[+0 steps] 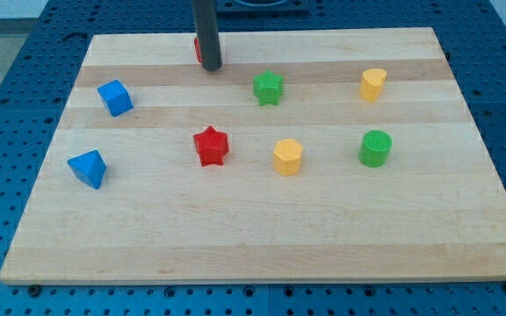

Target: Slide the red circle to the top center

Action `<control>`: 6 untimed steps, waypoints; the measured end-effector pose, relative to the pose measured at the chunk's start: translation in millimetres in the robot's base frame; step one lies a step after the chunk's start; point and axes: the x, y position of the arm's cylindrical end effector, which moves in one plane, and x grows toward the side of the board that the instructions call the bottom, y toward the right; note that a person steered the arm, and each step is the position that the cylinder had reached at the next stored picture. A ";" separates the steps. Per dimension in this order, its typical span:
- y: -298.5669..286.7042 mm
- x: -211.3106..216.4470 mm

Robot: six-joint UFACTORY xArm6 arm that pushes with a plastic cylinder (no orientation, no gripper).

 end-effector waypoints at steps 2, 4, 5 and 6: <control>-65.5 -7.9; -29.3 -37.1; 25.2 -37.5; 53.0 -39.9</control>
